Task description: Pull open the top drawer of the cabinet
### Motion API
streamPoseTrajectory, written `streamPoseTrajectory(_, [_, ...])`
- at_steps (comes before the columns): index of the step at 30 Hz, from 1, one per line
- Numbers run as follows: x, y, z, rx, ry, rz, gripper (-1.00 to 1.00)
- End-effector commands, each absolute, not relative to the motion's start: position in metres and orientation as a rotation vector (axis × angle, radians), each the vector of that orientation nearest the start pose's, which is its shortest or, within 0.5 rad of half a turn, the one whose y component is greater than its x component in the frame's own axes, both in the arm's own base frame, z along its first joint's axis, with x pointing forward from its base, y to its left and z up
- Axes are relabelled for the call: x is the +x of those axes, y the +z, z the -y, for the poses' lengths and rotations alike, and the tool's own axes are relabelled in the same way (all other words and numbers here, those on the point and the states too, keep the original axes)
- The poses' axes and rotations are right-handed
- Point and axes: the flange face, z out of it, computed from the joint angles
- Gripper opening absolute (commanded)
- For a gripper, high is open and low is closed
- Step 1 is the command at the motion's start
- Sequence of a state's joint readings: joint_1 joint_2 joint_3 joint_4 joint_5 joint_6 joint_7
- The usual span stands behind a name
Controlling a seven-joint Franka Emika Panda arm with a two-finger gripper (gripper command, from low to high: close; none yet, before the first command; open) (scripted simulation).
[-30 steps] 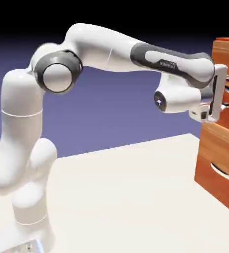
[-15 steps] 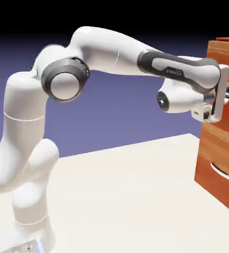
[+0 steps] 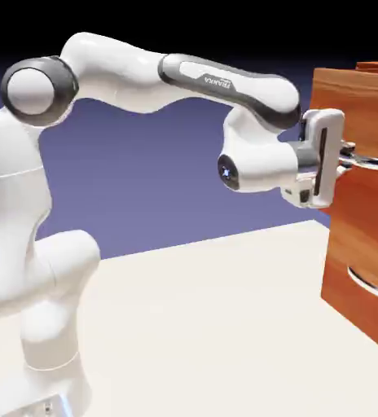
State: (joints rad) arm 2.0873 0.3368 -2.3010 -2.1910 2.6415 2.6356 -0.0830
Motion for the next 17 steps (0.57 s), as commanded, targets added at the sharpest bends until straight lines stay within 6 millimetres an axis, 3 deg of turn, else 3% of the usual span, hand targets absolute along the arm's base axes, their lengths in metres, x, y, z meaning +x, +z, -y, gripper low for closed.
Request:
streamPoseTrajectory(1, [0.496, 0.514, 0.09, -0.615, -0.613, -1.482, -1.0])
streamPoseTrajectory(13, [0.36, 0.514, 0.09, -0.615, -0.613, -1.482, -1.0])
streamPoseTrajectory(14, [0.357, 0.514, 0.09, -0.615, -0.613, -1.482, -1.0])
streamPoseTrajectory(15, [0.357, 0.514, 0.09, -0.615, -0.613, -1.482, 1.0])
streamPoseTrajectory(17, [0.346, 0.515, 0.09, -0.616, -0.615, -1.483, 1.0])
